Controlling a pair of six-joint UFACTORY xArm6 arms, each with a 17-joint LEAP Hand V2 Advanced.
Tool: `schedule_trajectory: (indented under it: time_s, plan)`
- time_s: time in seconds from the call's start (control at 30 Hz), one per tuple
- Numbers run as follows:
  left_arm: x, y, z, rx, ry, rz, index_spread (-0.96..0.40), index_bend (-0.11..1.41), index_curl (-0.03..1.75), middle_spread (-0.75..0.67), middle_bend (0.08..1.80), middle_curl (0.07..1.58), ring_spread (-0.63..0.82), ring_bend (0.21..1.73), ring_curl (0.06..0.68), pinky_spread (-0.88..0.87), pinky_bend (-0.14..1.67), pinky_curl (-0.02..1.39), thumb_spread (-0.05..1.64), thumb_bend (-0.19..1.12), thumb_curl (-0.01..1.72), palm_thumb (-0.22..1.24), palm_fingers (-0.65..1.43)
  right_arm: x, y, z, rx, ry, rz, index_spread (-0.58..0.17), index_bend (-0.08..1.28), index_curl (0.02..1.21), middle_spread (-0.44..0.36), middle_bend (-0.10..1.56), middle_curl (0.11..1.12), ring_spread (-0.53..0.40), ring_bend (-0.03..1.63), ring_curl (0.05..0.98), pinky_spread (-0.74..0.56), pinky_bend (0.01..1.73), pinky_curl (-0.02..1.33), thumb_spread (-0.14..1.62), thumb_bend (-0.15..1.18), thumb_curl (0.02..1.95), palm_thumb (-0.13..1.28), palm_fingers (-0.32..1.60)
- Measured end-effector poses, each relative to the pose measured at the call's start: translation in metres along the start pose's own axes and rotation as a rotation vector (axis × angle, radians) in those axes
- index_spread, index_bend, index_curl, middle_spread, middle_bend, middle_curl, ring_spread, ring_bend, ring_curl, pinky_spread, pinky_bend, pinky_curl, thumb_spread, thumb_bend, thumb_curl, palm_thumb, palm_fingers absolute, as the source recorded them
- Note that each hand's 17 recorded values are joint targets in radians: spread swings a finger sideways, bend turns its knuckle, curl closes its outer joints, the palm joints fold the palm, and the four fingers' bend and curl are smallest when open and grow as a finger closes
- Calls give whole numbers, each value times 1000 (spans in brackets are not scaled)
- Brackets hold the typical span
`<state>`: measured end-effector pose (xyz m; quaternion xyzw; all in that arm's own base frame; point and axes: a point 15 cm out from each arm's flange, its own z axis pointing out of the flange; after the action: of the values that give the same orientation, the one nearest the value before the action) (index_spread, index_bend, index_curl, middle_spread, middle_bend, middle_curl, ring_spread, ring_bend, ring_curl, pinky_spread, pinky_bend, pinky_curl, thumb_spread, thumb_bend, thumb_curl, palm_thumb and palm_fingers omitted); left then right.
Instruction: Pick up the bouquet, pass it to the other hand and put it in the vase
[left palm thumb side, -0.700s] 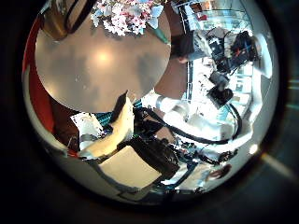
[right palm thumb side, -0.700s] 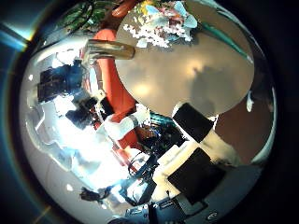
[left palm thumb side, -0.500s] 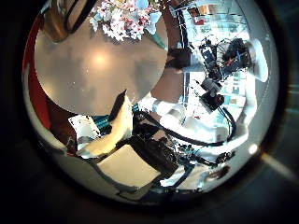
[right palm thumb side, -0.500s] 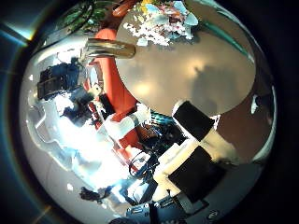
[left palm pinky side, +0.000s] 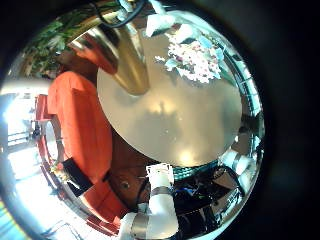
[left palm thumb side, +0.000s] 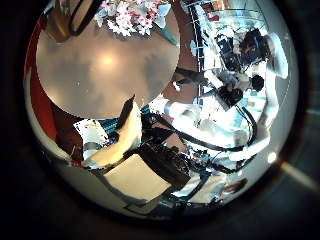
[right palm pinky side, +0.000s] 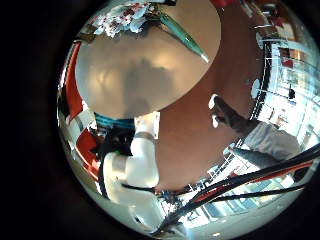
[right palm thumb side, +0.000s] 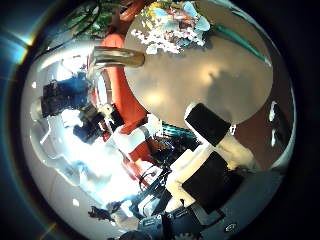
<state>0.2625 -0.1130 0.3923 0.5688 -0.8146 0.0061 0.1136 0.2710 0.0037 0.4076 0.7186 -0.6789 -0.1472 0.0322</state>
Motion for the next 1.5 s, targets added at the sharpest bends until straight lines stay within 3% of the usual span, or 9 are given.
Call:
schedule_trajectory:
  time_s: [0.17, 0.33, 0.5, 0.63, 0.9, 1.5]
  plan:
    - [22, 0, 2, -22, -56, 89, -35, 195, 420, 300, 190, 331, 506, 444, 183, 498, 181, 255, 1064, -23, 351, 432, 230, 65, -26, -9, 35, -55, 153, -325, 151, 290, -89, 321, 379, 32, 649, 241, 369, 463, 175, 1180, -25, 385, 644, 421]
    - [35, 6, 6, -51, -108, 166, -35, 194, 421, 300, 190, 331, 505, 444, 185, 499, 181, 254, 1072, -23, 351, 439, 230, 114, -69, -11, 10, -94, 223, -299, 155, 285, -131, 329, 384, -26, 695, 256, 328, 489, 180, 1147, -26, 386, 617, 411]
    - [30, 10, 3, -55, -139, 220, -35, 196, 424, 300, 190, 330, 506, 440, 183, 491, 182, 253, 1073, -24, 350, 439, 230, 140, -100, 5, 14, -101, 259, -272, 159, 281, -99, 378, 406, -83, 754, 272, 259, 499, 176, 1117, -24, 389, 601, 433]
    - [23, 10, 4, -60, -136, 235, -35, 195, 425, 300, 190, 330, 510, 439, 182, 490, 182, 253, 1074, -24, 350, 440, 230, 160, -129, 18, 79, -82, 278, -262, 177, 291, -110, 415, 423, -137, 804, 287, 207, 495, 165, 1094, -23, 395, 603, 471]
    - [19, 6, 10, -84, -125, 249, -27, 197, 428, 300, 188, 328, 514, 438, 183, 483, 182, 252, 1074, -24, 349, 440, 227, 171, -149, 91, -6, -99, 292, -265, 191, 331, -124, 433, 445, -183, 819, 305, 154, 515, 154, 1056, -21, 409, 629, 458]
    - [17, 2, 13, -104, -121, 264, -26, 196, 433, 299, 188, 328, 517, 435, 182, 483, 181, 248, 1070, -23, 352, 445, 225, 180, -176, 151, -100, -116, 288, -269, 187, 386, -79, 375, 438, -107, 693, 275, 200, 487, 143, 1029, -24, 421, 662, 345]
